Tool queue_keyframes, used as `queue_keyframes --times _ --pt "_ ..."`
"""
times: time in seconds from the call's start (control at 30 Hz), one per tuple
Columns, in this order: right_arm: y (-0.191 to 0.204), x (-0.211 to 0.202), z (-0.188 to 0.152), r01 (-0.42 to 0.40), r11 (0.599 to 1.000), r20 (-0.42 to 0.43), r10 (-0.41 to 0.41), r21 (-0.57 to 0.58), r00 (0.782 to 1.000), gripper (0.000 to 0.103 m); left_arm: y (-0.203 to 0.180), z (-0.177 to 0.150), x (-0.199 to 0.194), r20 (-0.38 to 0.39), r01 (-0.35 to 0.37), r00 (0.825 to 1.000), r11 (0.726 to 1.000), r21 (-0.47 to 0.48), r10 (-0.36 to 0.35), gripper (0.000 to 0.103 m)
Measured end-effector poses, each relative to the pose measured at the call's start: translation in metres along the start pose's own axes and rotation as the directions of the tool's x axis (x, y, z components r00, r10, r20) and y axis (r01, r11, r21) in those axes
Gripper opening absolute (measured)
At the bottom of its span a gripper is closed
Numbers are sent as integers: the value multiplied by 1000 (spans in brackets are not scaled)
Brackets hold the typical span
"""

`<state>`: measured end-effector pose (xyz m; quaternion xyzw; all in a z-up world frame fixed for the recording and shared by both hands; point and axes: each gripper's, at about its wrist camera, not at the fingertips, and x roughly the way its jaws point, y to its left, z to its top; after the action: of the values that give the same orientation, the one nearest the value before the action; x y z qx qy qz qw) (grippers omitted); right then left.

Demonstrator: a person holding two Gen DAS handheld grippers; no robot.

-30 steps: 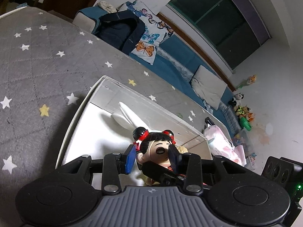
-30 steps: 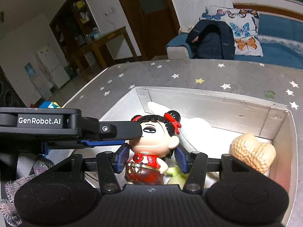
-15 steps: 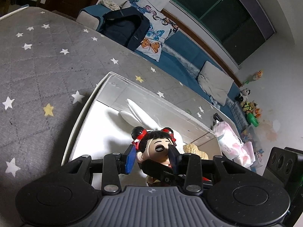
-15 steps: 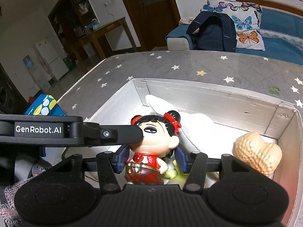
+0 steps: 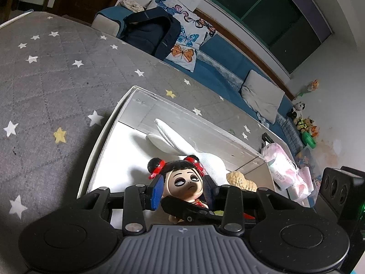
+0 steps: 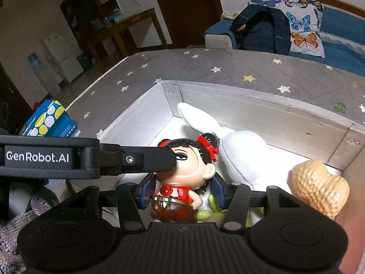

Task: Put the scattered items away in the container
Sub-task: 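Carry the doll with the right gripper over and into the box, then open the right gripper to release the doll in the box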

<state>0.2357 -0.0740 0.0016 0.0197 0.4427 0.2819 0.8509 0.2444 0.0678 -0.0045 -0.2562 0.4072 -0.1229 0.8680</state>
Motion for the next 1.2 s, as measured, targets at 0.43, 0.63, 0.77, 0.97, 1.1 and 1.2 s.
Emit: queue_keyframes --times 0.43,0.63,0.77,0.97,1.1,1.2 --pt "4 4 0 10 1000 -36 -11 -21 999 53 1 0 -1 -3 -13 1000 1000 15 13 40" --pt "4 3 0 10 1000 -31 -10 -29 999 54 2 0 -2 2 -19 1000 1000 18 19 40" --pt "4 2 -1 12 999 -28 -13 -33 1000 54 1 0 -5 6 -16 1000 1000 20 16 40" --pt "4 -1 -1 17 999 -20 -17 -32 1000 55 0 0 -8 11 -16 1000 1000 24 15 40" --pt "3 -8 -2 17 999 -7 -17 -34 1000 61 -2 0 -12 18 -15 1000 999 29 14 40" --pt "5 -15 -3 19 999 7 -18 -44 1000 61 -5 -1 -16 24 -14 1000 999 34 13 40"
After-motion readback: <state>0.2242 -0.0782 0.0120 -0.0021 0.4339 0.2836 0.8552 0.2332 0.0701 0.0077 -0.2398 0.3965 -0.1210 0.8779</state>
